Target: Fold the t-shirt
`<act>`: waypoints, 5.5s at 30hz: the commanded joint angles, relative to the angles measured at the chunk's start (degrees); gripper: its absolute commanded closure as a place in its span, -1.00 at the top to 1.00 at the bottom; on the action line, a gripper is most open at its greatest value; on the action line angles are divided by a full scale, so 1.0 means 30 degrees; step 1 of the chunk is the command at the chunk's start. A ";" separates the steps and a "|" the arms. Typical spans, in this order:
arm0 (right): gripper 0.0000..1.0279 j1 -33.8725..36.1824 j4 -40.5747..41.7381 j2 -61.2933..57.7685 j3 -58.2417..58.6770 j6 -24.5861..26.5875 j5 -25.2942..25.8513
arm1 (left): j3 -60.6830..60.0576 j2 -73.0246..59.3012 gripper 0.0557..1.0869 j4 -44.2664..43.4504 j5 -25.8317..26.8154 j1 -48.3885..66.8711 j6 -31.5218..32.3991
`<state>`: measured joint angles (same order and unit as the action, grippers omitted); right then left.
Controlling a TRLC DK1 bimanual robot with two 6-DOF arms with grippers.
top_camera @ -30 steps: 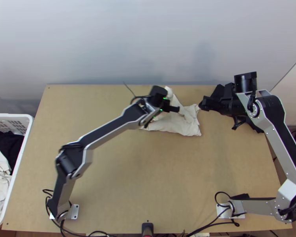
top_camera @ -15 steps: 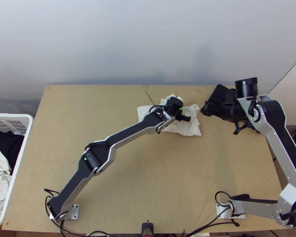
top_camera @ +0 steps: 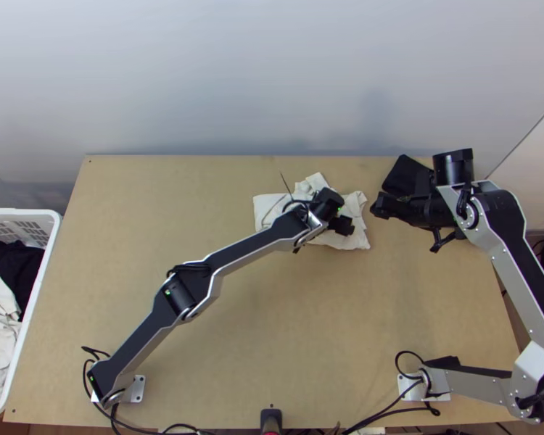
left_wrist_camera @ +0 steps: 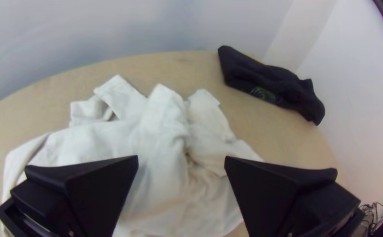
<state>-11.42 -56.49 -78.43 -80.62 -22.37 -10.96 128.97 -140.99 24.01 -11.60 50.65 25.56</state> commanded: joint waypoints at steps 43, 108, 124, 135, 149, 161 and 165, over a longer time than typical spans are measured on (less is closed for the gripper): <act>0.92 0.3309 0.3009 -0.9158 -0.0842 0.1656 -0.2704 | -0.9473 1.1400 0.91 0.5883 -0.0266 -0.5107 0.0356; 0.92 -0.0851 0.5324 -0.6580 0.1121 0.0894 -0.1151 | -0.0567 0.3930 0.91 0.6411 -0.3196 -0.2968 -0.0259; 0.92 -0.5832 0.9015 -0.4148 0.2527 0.5142 0.2540 | -0.1563 0.9350 0.91 0.7934 -0.2697 -0.3613 0.0093; 0.92 -0.7092 1.1711 -0.7488 0.3641 0.8189 0.2951 | -0.3057 1.1107 0.91 0.9077 -0.2756 -0.5107 0.0386; 0.92 -0.8146 1.2560 -0.8455 0.4344 1.0006 0.6642 | -0.3673 1.1371 0.91 0.9018 -0.2727 -0.5547 0.0532; 0.90 -0.7736 1.2560 -1.1326 0.1971 0.8922 0.6613 | -0.3673 1.1225 0.91 0.9018 -0.2697 -0.5576 0.0386; -0.13 -0.7736 1.1799 -1.1414 0.1238 0.8277 0.6642 | -0.3673 1.1342 0.91 0.9135 -0.2697 -0.5664 0.0327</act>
<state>-34.74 -19.09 -110.37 -73.47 4.80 8.84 117.97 -107.22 51.11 -19.73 34.00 26.98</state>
